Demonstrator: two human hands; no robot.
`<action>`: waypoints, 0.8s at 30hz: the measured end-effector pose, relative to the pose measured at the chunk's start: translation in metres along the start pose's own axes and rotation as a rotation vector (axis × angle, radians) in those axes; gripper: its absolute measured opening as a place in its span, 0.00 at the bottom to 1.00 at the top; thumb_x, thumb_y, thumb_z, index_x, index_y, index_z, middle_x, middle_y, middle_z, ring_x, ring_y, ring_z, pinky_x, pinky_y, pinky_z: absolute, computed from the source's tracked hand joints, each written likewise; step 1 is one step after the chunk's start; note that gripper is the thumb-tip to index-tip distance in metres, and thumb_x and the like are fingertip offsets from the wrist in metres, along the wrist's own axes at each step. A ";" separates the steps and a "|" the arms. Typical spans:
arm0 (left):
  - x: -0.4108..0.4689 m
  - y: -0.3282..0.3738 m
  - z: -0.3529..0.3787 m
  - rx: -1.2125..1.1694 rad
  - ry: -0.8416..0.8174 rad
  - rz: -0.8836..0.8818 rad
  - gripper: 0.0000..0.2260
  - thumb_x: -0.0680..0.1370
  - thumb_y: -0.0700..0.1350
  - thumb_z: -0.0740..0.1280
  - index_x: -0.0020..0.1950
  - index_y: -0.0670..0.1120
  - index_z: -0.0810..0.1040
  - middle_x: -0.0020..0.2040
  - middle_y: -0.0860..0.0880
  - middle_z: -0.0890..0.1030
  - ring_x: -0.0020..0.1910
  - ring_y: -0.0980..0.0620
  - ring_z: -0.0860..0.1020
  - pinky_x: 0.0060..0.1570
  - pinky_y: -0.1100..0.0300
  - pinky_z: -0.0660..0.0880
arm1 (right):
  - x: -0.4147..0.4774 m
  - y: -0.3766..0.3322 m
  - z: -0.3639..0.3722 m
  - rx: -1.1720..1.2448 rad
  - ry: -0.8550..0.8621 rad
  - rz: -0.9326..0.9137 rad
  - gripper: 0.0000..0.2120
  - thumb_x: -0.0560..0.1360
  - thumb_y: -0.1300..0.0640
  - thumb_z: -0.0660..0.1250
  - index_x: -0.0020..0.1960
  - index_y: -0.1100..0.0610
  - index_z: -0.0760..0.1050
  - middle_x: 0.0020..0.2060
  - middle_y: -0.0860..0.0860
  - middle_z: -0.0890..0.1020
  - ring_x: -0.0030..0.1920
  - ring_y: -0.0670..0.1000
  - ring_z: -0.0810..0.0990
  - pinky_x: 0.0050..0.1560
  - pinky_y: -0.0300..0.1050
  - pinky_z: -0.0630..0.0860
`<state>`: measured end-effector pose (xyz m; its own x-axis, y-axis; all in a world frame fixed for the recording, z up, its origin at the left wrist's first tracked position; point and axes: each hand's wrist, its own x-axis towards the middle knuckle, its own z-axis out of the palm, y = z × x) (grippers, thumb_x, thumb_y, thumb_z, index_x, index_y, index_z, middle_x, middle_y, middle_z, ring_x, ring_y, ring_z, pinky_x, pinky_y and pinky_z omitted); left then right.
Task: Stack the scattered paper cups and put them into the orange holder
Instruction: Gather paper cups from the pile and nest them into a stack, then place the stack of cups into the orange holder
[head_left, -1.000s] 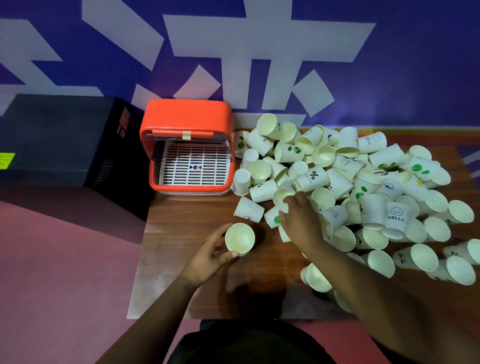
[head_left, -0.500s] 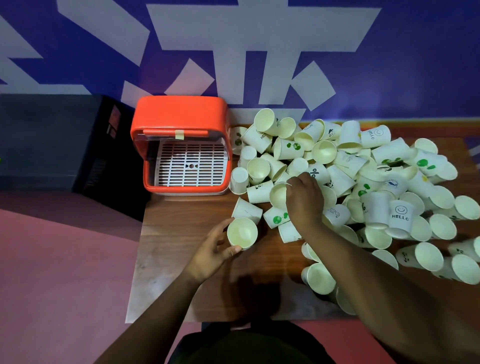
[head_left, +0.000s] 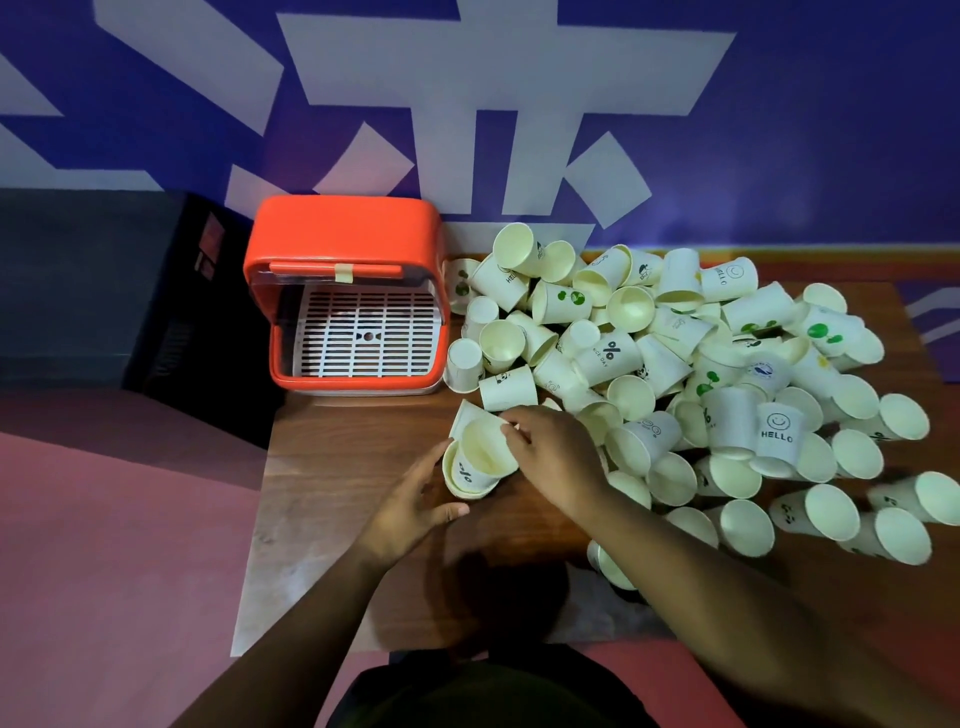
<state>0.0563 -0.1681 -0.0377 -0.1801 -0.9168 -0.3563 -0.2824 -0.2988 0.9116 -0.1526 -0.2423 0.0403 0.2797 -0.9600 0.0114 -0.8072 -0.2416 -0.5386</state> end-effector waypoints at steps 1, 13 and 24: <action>-0.001 0.000 0.001 0.000 -0.003 -0.009 0.38 0.72 0.44 0.78 0.77 0.55 0.65 0.73 0.57 0.72 0.73 0.55 0.69 0.73 0.48 0.68 | -0.002 -0.001 0.008 -0.054 0.023 -0.052 0.11 0.76 0.54 0.64 0.53 0.53 0.82 0.43 0.51 0.85 0.42 0.55 0.83 0.40 0.49 0.79; 0.002 -0.003 0.012 -0.018 -0.029 -0.048 0.32 0.73 0.46 0.75 0.70 0.68 0.68 0.69 0.57 0.76 0.68 0.54 0.75 0.69 0.49 0.72 | -0.020 0.000 0.051 0.468 -0.238 0.336 0.15 0.81 0.56 0.60 0.66 0.49 0.77 0.62 0.47 0.80 0.62 0.45 0.76 0.63 0.37 0.71; -0.014 0.000 -0.057 -0.154 0.153 -0.033 0.28 0.71 0.43 0.76 0.69 0.45 0.73 0.62 0.50 0.81 0.63 0.51 0.78 0.61 0.56 0.77 | 0.019 -0.052 0.032 0.799 -0.337 0.331 0.09 0.78 0.52 0.67 0.51 0.37 0.79 0.52 0.41 0.83 0.54 0.45 0.81 0.61 0.53 0.77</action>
<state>0.1123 -0.1701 -0.0215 -0.0246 -0.9320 -0.3615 -0.1362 -0.3551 0.9248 -0.0891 -0.2434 0.0414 0.3363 -0.8406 -0.4246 -0.3097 0.3270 -0.8928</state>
